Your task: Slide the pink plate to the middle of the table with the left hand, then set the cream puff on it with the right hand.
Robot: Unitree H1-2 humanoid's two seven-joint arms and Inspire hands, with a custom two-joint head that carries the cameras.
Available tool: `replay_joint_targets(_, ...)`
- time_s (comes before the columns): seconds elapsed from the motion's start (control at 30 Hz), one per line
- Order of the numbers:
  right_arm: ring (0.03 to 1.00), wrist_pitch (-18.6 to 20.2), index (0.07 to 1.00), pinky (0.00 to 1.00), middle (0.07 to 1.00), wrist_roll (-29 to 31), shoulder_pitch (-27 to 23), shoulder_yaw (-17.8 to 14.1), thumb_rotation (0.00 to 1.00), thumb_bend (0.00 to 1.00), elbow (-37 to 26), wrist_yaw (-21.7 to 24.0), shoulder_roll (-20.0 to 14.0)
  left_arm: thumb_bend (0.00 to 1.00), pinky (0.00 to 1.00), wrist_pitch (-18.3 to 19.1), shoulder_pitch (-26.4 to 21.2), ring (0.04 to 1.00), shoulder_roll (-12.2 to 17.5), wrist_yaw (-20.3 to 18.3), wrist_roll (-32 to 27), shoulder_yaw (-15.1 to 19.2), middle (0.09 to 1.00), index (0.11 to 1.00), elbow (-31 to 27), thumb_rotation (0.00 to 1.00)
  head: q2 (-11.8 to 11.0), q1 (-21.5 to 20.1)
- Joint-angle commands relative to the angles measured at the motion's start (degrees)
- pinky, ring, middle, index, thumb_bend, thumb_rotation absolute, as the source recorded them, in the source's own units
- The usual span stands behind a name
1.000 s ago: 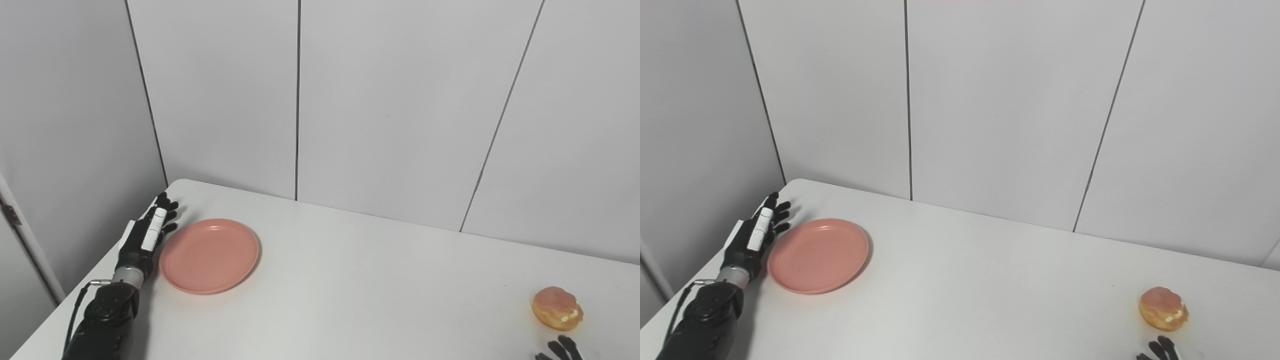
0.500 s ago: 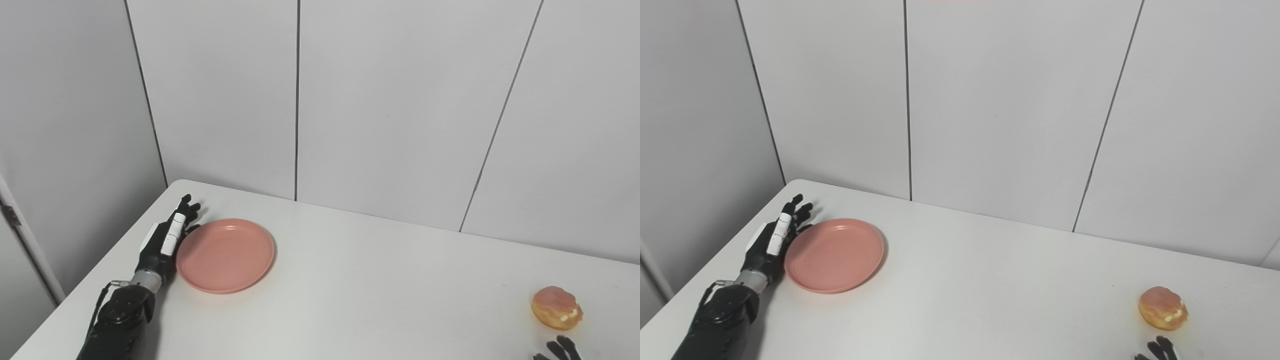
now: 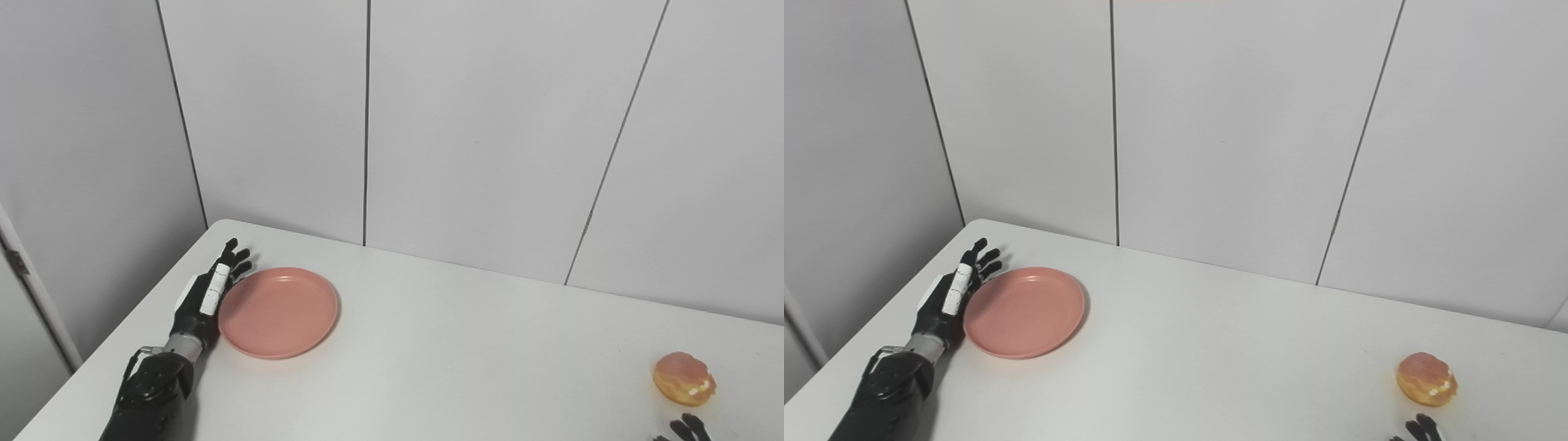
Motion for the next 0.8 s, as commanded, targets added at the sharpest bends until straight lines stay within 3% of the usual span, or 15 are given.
replay_joint_targets(0.0,0.846,5.6,0.928,0.81,0.918,-1.3,3.0,2.2,1.00,0.77,1.4,2.1,0.2,1.00,0.81,1.6,0.3,0.907,-1.8,-0.7,0.6,-1.6,0.920,0.971,-1.8,0.92,0.1,0.0)
replay_joint_targets(0.37,0.845,5.7,0.927,0.81,0.910,-1.5,3.2,2.6,1.00,0.77,1.0,1.7,0.2,1.00,0.79,5.5,1.8,0.905,-5.2,-0.9,0.5,-4.2,0.902,0.968,-9.5,0.93,0.5,-0.4)
replay_joint_targets(0.77,0.838,5.5,0.918,0.80,0.904,-2.1,3.8,3.2,1.00,0.80,-0.4,1.9,-0.1,0.99,0.81,7.3,1.9,0.904,-7.9,-0.8,1.2,-6.3,0.903,0.969,-11.5,0.92,1.3,-1.3)
